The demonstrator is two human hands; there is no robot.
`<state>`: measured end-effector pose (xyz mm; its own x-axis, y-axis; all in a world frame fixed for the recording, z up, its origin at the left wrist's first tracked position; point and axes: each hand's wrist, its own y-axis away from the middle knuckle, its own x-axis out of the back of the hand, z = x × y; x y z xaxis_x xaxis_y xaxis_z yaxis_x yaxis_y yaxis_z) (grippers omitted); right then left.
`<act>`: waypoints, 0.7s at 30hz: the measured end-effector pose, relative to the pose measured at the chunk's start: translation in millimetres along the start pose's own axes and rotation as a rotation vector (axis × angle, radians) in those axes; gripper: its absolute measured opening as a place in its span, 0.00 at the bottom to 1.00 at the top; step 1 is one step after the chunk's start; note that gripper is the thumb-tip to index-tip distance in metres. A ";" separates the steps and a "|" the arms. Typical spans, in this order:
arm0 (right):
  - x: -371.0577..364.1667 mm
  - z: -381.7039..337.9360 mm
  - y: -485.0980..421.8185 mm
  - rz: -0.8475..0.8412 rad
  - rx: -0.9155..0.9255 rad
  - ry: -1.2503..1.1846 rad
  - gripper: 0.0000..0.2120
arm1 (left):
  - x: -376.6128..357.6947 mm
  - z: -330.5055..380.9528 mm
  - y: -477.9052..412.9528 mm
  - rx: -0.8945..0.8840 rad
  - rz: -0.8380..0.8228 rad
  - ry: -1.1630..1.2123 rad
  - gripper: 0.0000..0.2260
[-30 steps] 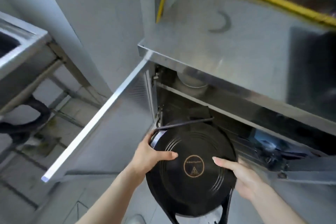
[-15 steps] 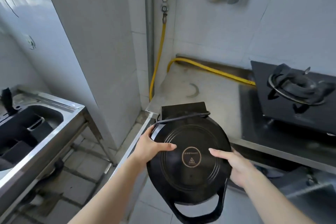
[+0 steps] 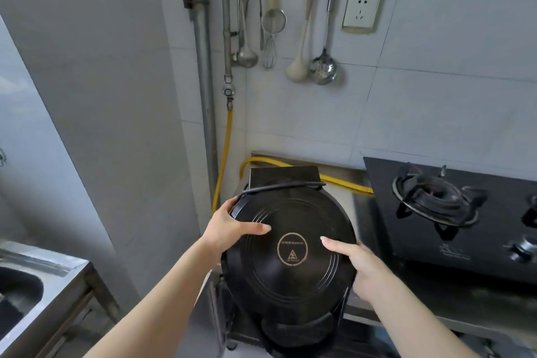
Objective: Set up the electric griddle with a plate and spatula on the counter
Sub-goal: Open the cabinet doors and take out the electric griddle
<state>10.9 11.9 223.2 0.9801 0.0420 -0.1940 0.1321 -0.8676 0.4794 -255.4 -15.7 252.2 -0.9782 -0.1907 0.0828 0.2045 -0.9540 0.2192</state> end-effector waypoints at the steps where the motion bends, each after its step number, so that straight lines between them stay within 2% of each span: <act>1: 0.1 -5.5 -11.6 0.007 0.007 -0.003 0.41 | -2.7 2.0 -12.3 0.001 -0.003 -0.003 0.50; 12: 1.4 -48.4 -167.2 0.013 -0.076 0.019 0.41 | -26.4 5.9 -180.9 0.117 0.011 -0.021 0.51; 18: 4.5 -51.7 -216.0 0.031 -0.175 0.069 0.47 | -36.1 -7.3 -234.2 0.176 0.037 -0.046 0.49; 21: 3.9 -55.7 -230.2 0.041 -0.216 0.112 0.38 | -37.3 -12.8 -249.1 0.210 0.063 -0.031 0.50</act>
<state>-7.5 239.4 159.8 0.9940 0.0740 -0.0800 0.1084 -0.7442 0.6591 -270.3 226.1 182.0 -0.9623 -0.2379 0.1320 0.2715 -0.8706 0.4102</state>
